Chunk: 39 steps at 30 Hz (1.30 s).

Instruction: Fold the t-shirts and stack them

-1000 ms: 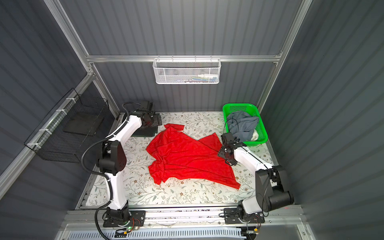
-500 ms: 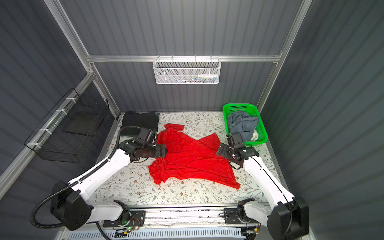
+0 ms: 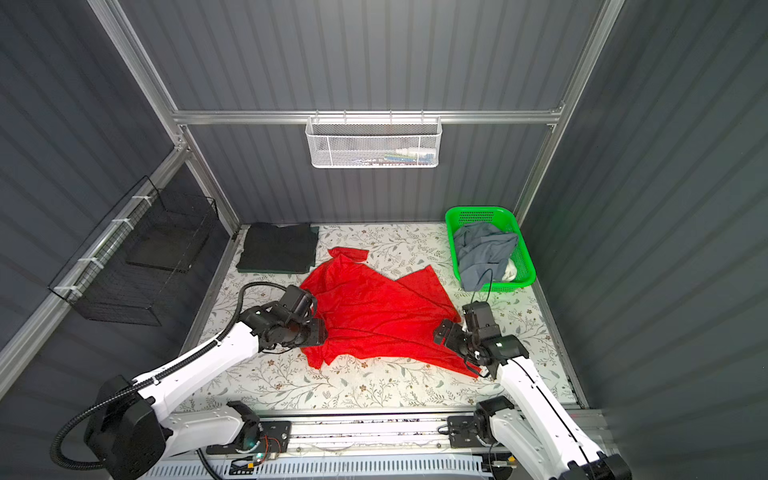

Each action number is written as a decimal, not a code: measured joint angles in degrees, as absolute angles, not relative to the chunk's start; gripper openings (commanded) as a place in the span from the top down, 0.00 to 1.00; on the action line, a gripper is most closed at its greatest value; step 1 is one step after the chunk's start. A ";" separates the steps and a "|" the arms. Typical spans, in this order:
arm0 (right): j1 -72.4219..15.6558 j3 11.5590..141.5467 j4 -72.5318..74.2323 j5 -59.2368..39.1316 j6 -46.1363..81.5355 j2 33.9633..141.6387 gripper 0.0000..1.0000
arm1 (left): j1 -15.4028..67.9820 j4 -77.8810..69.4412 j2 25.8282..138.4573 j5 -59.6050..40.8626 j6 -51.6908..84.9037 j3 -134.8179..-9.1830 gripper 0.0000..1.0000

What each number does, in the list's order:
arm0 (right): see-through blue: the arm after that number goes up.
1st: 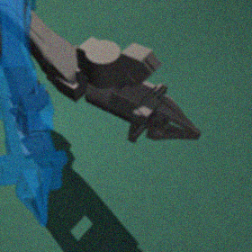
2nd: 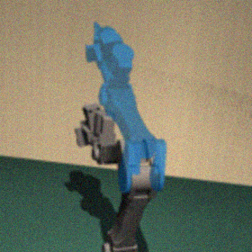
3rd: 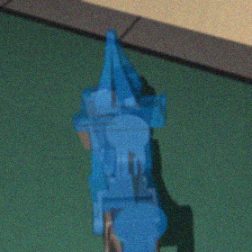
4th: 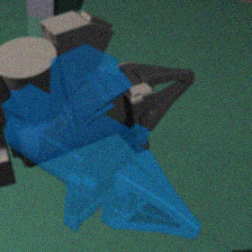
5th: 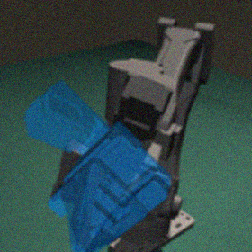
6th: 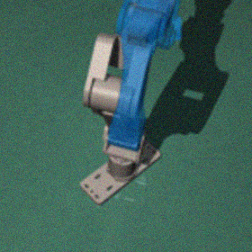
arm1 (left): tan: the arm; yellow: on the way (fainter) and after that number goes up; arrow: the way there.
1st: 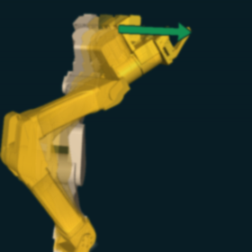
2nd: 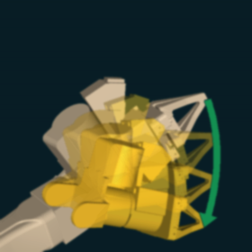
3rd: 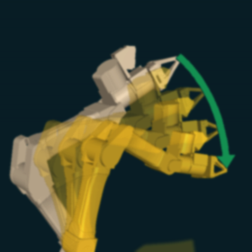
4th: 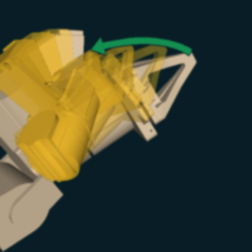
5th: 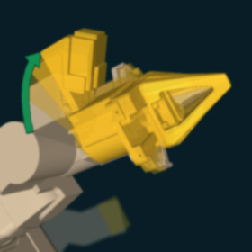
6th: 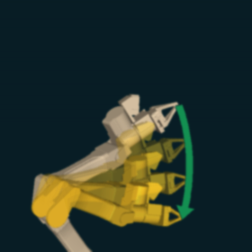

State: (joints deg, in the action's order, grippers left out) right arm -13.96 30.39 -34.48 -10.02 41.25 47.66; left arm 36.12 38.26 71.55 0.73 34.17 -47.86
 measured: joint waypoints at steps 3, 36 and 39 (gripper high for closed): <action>-13.96 28.27 -31.99 -11.57 42.59 46.52 0.01 | 36.69 36.82 73.80 0.12 34.76 -47.55 0.47; -15.88 32.27 -17.56 -0.58 46.54 73.17 0.01 | 31.70 46.94 72.38 16.01 32.10 -51.72 1.00; -16.05 33.82 -15.86 0.14 46.57 75.81 0.01 | 27.53 47.59 71.55 16.16 30.74 -51.72 1.00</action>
